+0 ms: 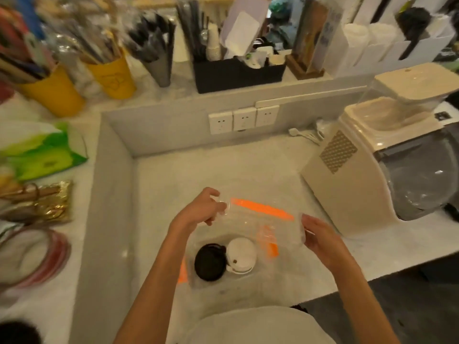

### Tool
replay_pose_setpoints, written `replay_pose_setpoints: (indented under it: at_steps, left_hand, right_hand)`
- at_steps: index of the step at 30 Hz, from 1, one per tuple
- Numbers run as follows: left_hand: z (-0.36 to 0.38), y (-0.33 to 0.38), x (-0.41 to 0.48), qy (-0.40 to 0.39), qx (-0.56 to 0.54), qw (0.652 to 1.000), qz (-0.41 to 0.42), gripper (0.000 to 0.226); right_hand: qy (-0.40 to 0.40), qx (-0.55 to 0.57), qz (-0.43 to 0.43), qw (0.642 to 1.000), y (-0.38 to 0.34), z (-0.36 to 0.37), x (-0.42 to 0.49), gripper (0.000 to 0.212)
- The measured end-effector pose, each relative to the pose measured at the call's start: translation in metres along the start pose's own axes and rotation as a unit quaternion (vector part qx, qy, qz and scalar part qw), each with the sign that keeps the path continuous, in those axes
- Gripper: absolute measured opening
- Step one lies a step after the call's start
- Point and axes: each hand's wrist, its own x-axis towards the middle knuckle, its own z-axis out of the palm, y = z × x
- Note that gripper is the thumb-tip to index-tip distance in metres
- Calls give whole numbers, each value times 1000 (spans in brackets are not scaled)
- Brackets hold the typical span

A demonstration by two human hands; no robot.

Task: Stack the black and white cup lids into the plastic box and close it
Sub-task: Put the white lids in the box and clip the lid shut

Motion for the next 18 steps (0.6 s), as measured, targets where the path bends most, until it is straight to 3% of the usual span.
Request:
replay_pose_setpoints:
  at_steps: [4, 7, 11, 18]
  left_hand:
    - [-27, -47, -30, 137, -27, 990, -13, 26]
    - [-29, -77, -53, 207, -22, 978, -18, 33]
    - [-14, -109, -89, 272, -51, 961, -28, 34]
    - [35, -128, -120, 340, 34, 940, -21, 14]
  right_hand:
    - [-46, -142, -33, 988, -12, 52, 22, 30]
    - [-61, -225, -67, 970, -10, 80, 20, 32]
    - [-65, -280, -90, 954, 1, 88, 3, 23]
    - [-16, -334, -118, 935, 30, 76, -21, 28]
